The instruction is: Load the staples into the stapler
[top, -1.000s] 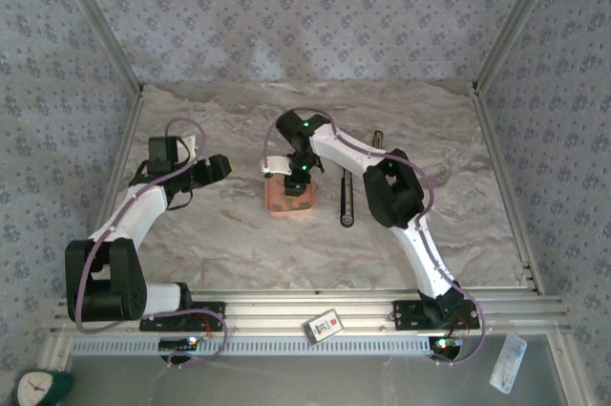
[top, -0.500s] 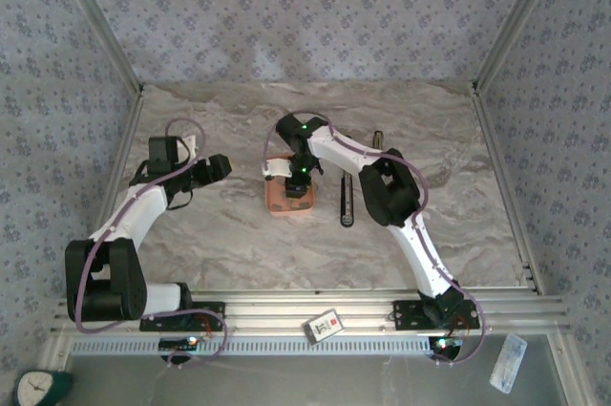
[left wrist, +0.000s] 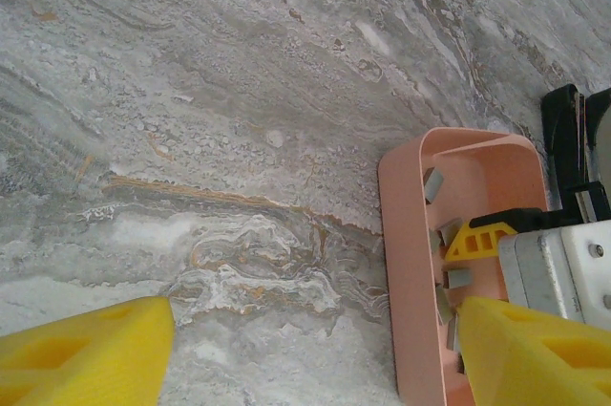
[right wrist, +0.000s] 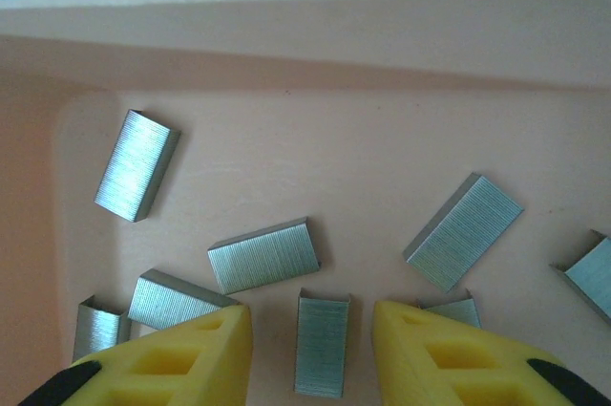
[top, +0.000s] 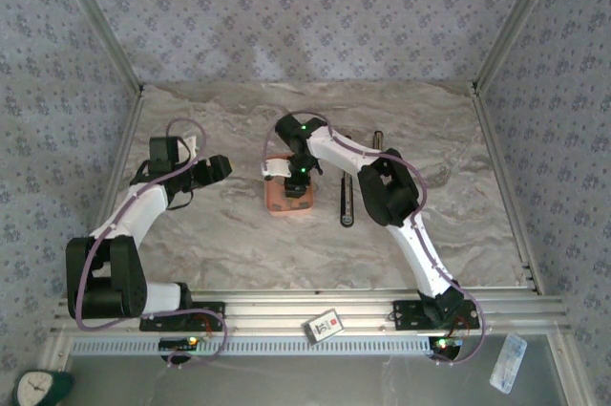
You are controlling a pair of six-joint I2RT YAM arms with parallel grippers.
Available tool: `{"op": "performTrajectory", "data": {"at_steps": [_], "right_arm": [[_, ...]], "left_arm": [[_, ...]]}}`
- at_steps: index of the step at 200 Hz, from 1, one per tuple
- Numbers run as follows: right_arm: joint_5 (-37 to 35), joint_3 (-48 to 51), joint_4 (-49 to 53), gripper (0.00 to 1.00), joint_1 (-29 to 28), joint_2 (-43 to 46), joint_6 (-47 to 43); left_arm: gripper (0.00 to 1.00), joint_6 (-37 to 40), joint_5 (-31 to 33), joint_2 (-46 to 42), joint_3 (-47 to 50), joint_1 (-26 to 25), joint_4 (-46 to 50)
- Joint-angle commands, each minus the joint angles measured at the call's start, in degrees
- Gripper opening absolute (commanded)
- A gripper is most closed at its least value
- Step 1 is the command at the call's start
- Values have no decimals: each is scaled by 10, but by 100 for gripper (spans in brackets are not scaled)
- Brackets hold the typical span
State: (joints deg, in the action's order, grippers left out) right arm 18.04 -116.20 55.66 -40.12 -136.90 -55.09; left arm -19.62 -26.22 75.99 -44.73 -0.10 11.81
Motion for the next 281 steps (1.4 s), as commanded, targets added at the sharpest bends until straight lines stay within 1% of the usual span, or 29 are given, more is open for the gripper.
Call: {"op": "performTrajectory", "data": {"at_steps": [1,40,69,127,235,281], "right_arm": [[-13,-15,14,40,-2,21,-28],[-21,-13,7,44,-1,25,-22],[-31,-13,5,44,-2,14,-20],[-30,-13,5,43,-1,-3,-14],[-49,-8,1,30,-3,-19,-10],[-50,3,7,22,-6,12,-6]], "left_arm": [[78,2,-10,2,-2,3,-5],[78,1,-11,3,-2,3,-4],[78,2,-11,2,-2,3,-4],[78,3,-11,5,-3,3,-4],[77,3,-13,15,-7,2,-5],[77,3,-13,16,-9,3,-4]]}}
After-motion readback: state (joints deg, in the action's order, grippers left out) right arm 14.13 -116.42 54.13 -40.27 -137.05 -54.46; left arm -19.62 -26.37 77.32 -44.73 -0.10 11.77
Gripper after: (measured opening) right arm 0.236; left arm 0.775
